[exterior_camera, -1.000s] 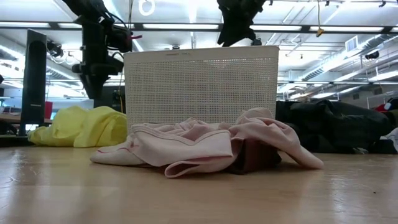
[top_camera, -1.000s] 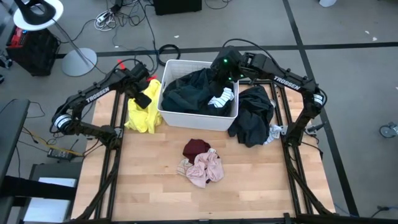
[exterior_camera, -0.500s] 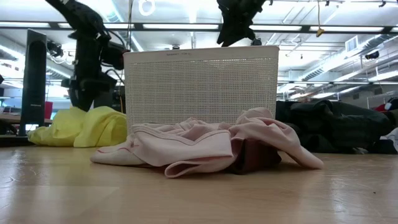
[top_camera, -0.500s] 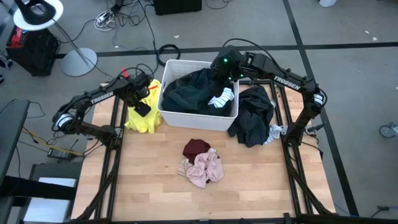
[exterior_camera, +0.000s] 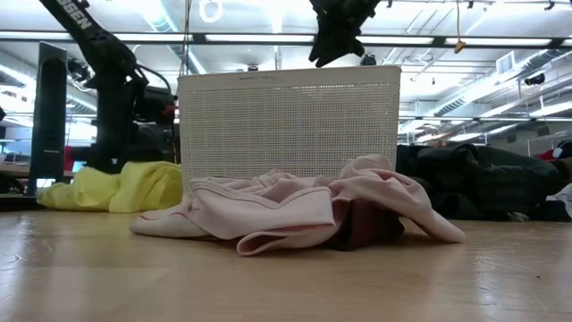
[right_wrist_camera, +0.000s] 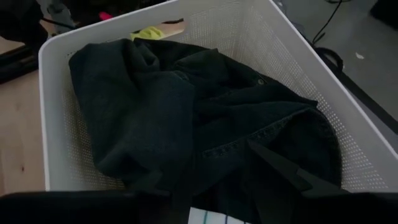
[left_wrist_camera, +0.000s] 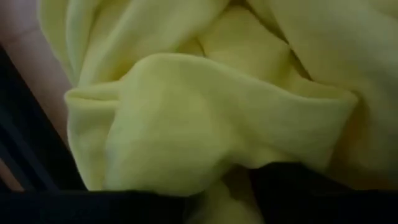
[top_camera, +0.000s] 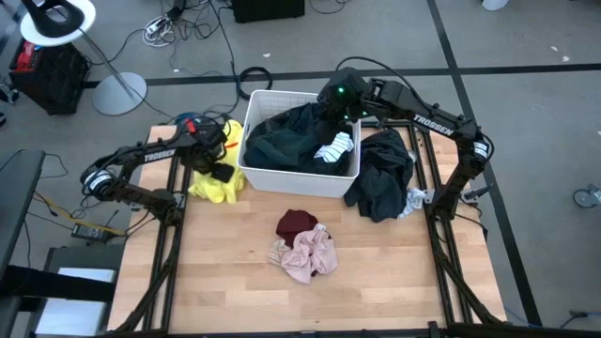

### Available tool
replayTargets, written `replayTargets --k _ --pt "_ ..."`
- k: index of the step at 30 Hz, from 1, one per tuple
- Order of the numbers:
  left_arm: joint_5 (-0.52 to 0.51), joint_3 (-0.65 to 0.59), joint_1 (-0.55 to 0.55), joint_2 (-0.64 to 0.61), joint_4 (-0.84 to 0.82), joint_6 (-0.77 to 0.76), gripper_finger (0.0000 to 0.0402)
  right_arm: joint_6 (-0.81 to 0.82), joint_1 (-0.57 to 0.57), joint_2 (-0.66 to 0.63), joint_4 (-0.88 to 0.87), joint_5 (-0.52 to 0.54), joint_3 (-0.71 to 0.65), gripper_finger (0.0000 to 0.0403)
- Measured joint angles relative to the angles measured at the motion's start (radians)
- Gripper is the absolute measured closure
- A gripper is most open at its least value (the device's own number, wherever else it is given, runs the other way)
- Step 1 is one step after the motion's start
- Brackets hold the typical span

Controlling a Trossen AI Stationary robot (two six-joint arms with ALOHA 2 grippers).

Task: Sort clothes
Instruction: Put the yellow shirt into the laundry organizer

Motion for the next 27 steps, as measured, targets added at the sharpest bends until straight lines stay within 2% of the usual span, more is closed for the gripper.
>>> replayTargets --k 2,7,15,21,27 --pt "-0.006 -0.004 0.000 0.000 -0.023 -0.001 0.0272 0.009 0.000 0.000 -0.003 0.002 0.000 0.0261" --pt "-0.029 0.012 0.000 -0.025 -0.092 -0.008 0.0382 0.086 0.001 0.000 -0.012 0.001 0.000 0.0262" --pt "-0.090 0.132 0.000 -0.224 -0.222 -0.027 0.0391 0.153 0.006 0.000 -0.059 0.001 0.000 0.0264" --pt "-0.103 0.317 0.000 -0.384 -0.284 -0.026 0.0393 0.197 0.042 0.000 -0.065 0.000 -0.015 0.0263" --pt "-0.106 0.529 -0.001 -0.451 -0.304 0.006 0.0394 0.260 0.110 0.000 -0.051 -0.001 -0.084 0.0265"
